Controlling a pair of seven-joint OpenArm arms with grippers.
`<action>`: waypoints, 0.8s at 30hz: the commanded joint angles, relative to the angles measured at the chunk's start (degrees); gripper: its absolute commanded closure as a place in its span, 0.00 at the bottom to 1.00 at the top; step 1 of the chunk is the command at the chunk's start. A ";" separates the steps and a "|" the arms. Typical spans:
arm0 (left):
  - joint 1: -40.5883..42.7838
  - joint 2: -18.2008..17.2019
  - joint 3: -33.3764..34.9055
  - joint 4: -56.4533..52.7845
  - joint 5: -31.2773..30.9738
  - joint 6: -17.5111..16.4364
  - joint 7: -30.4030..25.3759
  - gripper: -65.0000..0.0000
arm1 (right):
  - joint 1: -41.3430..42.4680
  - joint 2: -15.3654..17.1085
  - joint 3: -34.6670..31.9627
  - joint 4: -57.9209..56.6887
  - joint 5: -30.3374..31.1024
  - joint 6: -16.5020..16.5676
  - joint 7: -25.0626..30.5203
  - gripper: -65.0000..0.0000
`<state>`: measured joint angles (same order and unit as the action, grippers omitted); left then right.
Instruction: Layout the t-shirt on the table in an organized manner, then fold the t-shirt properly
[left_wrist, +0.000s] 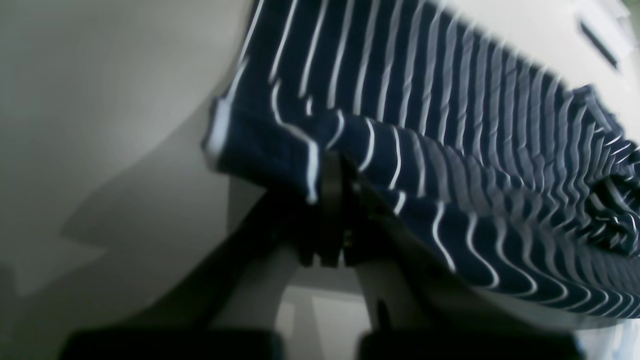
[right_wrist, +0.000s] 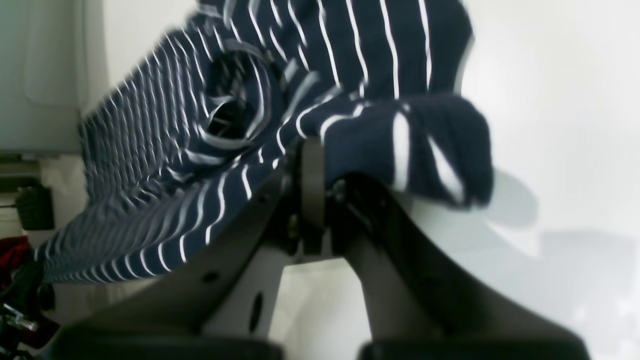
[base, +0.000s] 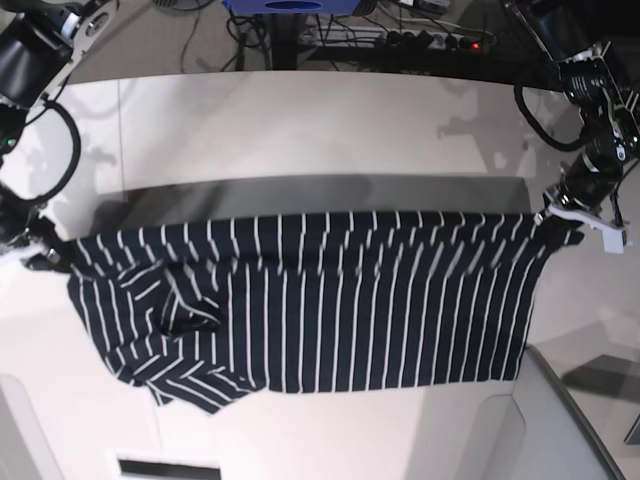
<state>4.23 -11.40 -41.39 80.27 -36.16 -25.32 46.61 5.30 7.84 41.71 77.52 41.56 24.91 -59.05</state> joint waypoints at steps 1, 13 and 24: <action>-0.23 -1.39 -0.59 1.18 -0.89 0.40 -2.17 1.00 | 0.46 1.35 0.26 1.47 1.12 0.19 2.04 1.00; -0.23 -1.83 -0.59 4.52 -0.89 0.31 -1.91 1.00 | 2.22 1.35 0.26 2.97 1.21 0.28 1.51 1.00; 2.23 -1.48 -0.59 -0.05 -0.80 0.31 -2.35 1.00 | -1.12 1.26 0.26 3.14 1.12 0.28 0.72 1.00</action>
<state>7.40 -11.44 -41.47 79.02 -36.05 -25.26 46.37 2.72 7.68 41.71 79.61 41.41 24.97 -60.73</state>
